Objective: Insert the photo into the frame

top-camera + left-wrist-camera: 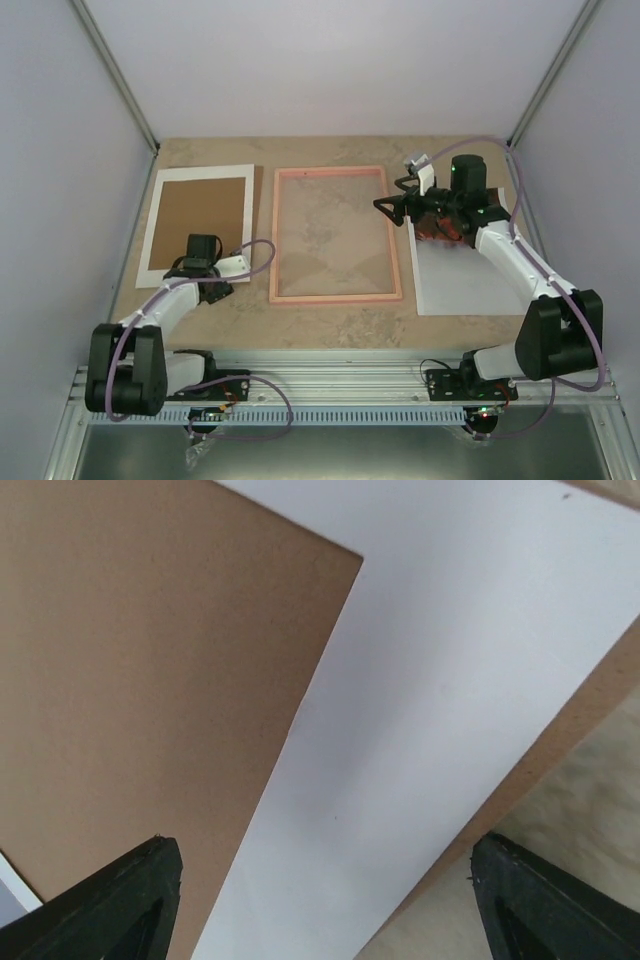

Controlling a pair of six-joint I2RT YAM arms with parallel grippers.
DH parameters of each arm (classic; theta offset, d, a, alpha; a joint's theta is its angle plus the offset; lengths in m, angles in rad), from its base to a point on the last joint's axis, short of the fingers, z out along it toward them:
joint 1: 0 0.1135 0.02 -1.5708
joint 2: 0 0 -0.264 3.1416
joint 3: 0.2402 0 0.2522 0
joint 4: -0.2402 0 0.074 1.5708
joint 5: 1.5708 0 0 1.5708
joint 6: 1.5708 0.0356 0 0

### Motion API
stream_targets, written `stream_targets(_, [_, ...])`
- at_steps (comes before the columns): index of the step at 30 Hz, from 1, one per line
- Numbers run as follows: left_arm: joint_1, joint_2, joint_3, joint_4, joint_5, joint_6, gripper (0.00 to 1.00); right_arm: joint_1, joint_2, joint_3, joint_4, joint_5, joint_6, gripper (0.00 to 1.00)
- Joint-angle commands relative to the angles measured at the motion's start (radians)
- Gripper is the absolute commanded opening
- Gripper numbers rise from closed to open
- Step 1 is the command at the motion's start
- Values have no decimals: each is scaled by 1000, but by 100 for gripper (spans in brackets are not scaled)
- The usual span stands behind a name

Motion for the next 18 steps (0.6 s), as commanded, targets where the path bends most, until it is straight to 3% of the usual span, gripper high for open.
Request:
stream_targets(1, [1, 106, 1, 59, 20, 64, 80, -21, 20, 11, 9, -34, 18, 98])
stream_targets(5, [2, 187, 34, 50, 55, 63, 70, -38, 25, 7, 10, -48, 24, 98])
stream_targets(9, [1, 234, 68, 37, 74, 42, 53, -49, 27, 4, 13, -58, 30, 98])
stream_targets(18, [-22, 195, 55, 9, 99, 28, 17, -63, 39, -5, 22, -69, 39, 98])
